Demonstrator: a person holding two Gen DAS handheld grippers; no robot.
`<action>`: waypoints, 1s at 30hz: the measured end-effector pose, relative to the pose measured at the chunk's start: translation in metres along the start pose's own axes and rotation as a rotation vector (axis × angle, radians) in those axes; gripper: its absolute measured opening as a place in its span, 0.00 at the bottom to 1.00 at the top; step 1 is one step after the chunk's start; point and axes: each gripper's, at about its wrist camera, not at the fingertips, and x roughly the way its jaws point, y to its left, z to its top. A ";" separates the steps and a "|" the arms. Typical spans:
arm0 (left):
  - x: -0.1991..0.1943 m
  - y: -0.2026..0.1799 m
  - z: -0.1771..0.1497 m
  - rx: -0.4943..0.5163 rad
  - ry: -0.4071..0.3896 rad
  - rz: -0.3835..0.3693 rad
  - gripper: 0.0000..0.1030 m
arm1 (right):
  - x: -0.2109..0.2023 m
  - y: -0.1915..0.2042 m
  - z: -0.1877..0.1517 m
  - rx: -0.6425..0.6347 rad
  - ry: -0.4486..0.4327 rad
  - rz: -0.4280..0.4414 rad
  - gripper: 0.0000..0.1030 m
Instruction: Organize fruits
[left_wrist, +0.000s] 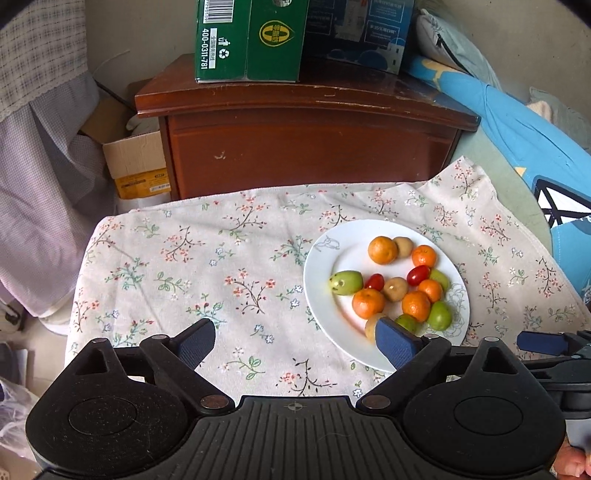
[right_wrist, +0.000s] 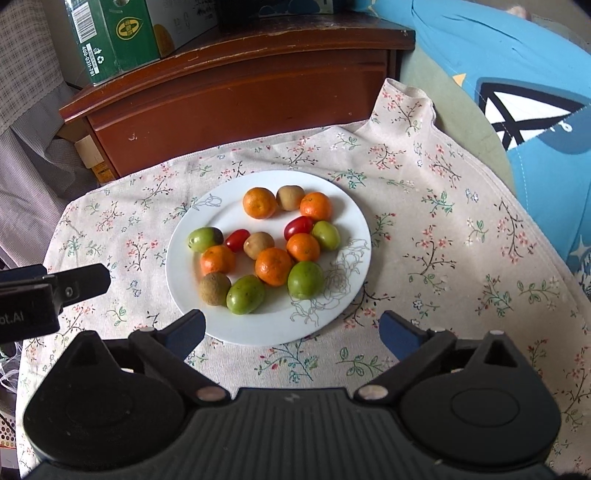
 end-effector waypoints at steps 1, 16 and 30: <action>0.001 -0.001 0.000 0.005 0.010 0.004 0.92 | -0.001 0.000 -0.001 0.002 0.011 -0.013 0.97; 0.016 -0.010 -0.006 0.013 0.080 0.060 0.92 | 0.005 -0.003 0.001 0.063 0.059 -0.101 0.98; 0.031 -0.021 -0.012 0.071 0.111 0.124 0.92 | 0.013 -0.002 0.002 0.045 0.046 -0.152 0.98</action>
